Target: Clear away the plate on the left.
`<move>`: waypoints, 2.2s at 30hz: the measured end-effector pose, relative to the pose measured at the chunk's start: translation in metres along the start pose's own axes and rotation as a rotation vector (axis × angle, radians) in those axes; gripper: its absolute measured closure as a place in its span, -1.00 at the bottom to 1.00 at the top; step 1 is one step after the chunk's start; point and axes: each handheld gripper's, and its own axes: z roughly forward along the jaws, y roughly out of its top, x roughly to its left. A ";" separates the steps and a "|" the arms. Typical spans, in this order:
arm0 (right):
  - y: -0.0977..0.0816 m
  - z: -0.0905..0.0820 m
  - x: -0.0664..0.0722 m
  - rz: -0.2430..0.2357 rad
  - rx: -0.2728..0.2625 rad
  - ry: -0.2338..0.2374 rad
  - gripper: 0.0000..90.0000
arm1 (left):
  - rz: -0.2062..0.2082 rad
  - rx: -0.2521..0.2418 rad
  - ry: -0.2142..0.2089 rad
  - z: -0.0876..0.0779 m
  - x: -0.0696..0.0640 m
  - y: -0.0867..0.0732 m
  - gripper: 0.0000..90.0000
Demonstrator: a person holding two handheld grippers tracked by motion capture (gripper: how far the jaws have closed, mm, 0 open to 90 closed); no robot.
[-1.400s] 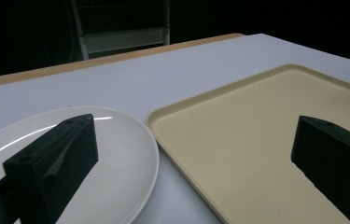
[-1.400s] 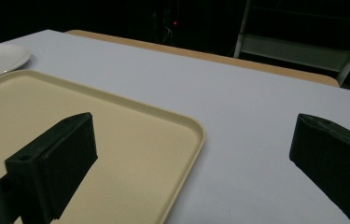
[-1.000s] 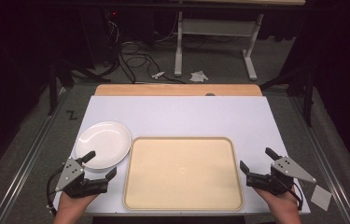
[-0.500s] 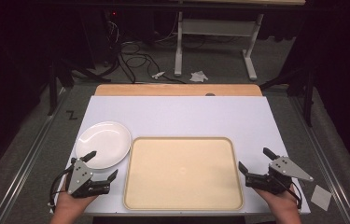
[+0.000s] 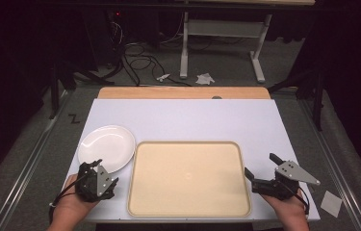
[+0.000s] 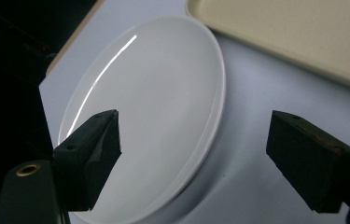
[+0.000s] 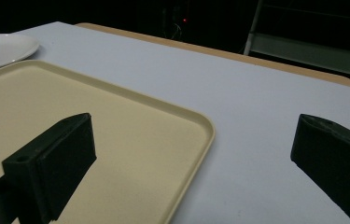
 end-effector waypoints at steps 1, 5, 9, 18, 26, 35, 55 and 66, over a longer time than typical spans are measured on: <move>0.000 0.000 0.000 0.000 0.000 0.000 -0.98 | 0.016 0.009 0.011 0.002 0.001 -0.002 -0.59; 0.000 -0.005 -0.005 0.017 -0.021 -0.013 -0.98 | 0.536 0.032 -0.275 0.012 0.022 0.009 -0.49; 0.000 -0.006 -0.007 0.028 -0.024 -0.019 -0.98 | 0.753 0.126 -0.282 0.009 0.025 0.006 -0.41; 0.001 -0.005 -0.010 0.053 -0.019 -0.041 -0.98 | 0.928 0.152 -0.254 0.010 0.029 -0.003 -0.19; 0.001 -0.006 -0.013 0.068 -0.025 -0.038 -0.98 | 0.956 0.183 -0.248 0.012 0.035 -0.006 -0.08; 0.000 -0.002 -0.017 0.093 -0.005 -0.040 -0.98 | 0.984 0.178 -0.281 0.018 0.039 -0.005 0.00; -0.002 -0.004 -0.020 0.138 -0.016 -0.039 -0.98 | 1.103 0.140 -0.275 0.034 0.044 -0.011 0.16; -0.003 -0.005 -0.022 0.148 -0.021 -0.036 -0.98 | 1.046 0.151 -0.281 0.033 0.044 -0.014 0.51</move>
